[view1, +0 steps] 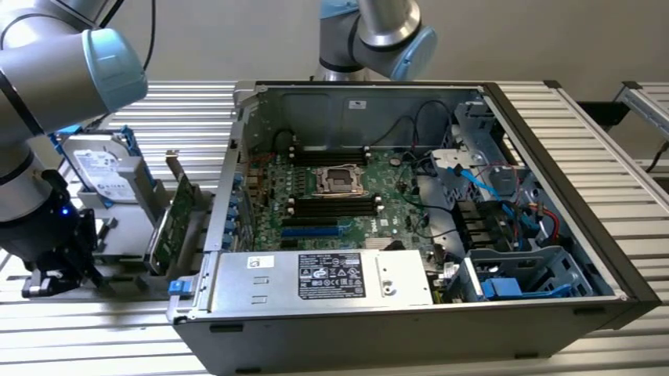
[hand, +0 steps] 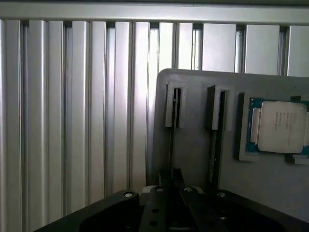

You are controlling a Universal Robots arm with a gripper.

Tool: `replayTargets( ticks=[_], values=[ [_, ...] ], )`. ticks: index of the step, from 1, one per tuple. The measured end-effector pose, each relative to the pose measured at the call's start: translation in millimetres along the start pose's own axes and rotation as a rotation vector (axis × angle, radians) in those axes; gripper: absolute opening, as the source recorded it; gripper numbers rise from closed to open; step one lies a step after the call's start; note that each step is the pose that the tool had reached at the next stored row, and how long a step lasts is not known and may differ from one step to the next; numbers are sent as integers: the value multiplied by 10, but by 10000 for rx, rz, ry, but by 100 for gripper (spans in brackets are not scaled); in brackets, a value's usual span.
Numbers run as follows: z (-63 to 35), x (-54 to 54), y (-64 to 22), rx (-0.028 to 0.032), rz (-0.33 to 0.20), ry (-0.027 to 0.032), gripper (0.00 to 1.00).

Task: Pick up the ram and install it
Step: 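Pick up the ram and move it above insertion slot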

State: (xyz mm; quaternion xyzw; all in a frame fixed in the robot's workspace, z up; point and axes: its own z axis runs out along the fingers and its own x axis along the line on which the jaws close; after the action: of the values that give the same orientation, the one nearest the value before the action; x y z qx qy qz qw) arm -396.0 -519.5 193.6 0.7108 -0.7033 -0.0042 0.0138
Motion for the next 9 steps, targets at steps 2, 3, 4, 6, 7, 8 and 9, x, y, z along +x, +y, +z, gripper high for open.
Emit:
replayTargets(
  ticks=[2,3,4,6,7,8,9],
  values=[
    [0,0,0,-1,28,-1,14],
    [0,0,0,-1,43,-2,14],
    [0,0,0,-1,53,-2,14],
    [0,0,0,-1,60,-2,14],
    [0,0,0,-1,60,-2,14],
    [0,0,0,-1,61,-2,14],
    [0,0,0,-1,60,-2,14]
  ],
)
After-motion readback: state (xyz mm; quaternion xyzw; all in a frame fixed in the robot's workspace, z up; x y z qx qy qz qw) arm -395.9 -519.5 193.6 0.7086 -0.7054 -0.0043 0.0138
